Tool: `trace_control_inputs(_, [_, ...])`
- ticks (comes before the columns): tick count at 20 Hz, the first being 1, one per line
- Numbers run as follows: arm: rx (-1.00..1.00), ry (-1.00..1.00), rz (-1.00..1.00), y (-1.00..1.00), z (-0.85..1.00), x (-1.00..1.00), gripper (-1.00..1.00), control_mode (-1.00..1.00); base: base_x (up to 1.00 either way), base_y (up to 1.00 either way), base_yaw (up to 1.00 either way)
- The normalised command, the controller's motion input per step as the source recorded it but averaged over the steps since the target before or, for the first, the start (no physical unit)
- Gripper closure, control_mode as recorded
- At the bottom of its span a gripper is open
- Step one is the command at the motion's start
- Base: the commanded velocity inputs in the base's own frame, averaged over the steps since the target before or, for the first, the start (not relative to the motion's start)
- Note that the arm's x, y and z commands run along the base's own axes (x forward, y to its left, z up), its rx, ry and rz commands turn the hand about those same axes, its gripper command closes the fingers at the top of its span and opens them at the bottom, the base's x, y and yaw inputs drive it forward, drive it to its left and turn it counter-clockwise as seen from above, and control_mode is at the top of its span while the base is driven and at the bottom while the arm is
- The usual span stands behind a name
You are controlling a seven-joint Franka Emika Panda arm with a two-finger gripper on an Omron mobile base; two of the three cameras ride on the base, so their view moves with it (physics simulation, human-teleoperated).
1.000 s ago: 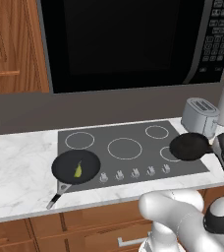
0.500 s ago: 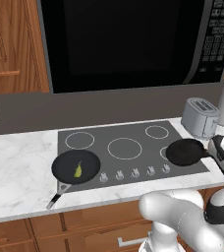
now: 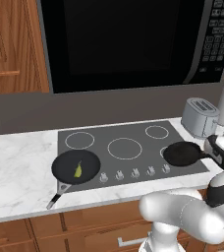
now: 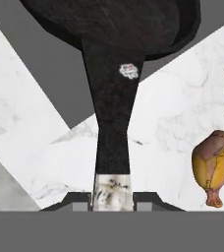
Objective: Place both pans onto different burners. Then place the lemon wedge and the chicken drumstick on different pans.
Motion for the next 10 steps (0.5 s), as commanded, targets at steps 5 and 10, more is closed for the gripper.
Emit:
trace_control_inputs(5, [0.0,0.07,0.0,0.07,-0.24,0.24,1.0,-1.0,0.0,0.0,0.0])
trace_control_inputs(10, [0.0,0.07,0.0,0.1,-0.23,0.3,1.0,-1.0,0.0,0.0,0.0])
